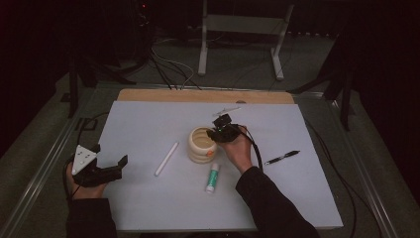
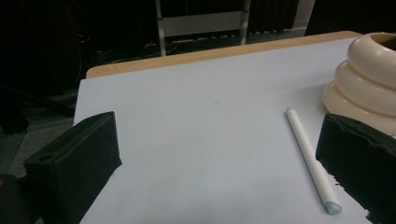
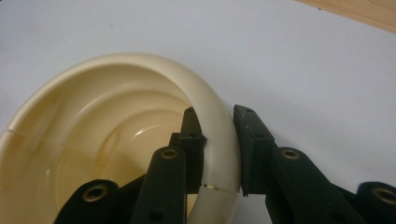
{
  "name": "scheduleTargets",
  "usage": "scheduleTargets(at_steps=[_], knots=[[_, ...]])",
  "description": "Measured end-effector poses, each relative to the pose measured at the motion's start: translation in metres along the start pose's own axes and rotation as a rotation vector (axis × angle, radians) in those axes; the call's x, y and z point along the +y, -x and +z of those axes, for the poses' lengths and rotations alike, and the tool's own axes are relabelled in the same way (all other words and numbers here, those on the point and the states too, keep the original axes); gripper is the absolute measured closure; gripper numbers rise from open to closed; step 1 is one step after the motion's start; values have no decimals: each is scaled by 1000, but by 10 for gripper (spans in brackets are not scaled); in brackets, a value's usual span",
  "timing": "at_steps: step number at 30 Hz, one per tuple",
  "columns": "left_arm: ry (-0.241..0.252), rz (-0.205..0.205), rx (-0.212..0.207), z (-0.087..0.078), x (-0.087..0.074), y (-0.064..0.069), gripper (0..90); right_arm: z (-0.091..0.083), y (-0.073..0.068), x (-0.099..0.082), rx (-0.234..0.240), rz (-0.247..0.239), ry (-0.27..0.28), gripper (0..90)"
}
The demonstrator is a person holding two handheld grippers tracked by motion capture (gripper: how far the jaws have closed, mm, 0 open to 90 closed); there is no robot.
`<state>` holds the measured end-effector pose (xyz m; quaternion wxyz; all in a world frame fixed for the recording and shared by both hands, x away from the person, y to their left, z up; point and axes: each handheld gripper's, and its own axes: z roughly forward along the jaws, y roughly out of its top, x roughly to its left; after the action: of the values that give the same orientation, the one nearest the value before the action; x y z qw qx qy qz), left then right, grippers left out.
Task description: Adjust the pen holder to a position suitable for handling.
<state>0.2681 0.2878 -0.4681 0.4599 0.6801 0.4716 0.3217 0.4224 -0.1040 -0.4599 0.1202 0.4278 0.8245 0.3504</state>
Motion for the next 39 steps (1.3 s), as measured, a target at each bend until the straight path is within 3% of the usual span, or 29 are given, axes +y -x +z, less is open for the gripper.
scheduleTargets(at_steps=[14, 16, 21, 25, 30, 39], knots=[[4, -3, 6, -1, 0, -1, 1, 5, -3, 0, -19, 8, 22, 713], [4, -3, 7, -1, 0, -1, 1, 5, -3, 0, -17, 5, 32, 649], [10, -6, 14, -2, 0, -1, 1, 1, -2, 2, 5, 39, 73, 394], [8, -7, 14, -1, 0, -1, 1, -3, -3, 3, -8, 43, 109, 196], [8, -5, 18, -1, 0, -1, 1, -8, -6, 6, -34, 37, 144, 33], [7, -5, 19, -1, -1, -2, 1, -16, -10, 8, -44, 13, 165, 0]])
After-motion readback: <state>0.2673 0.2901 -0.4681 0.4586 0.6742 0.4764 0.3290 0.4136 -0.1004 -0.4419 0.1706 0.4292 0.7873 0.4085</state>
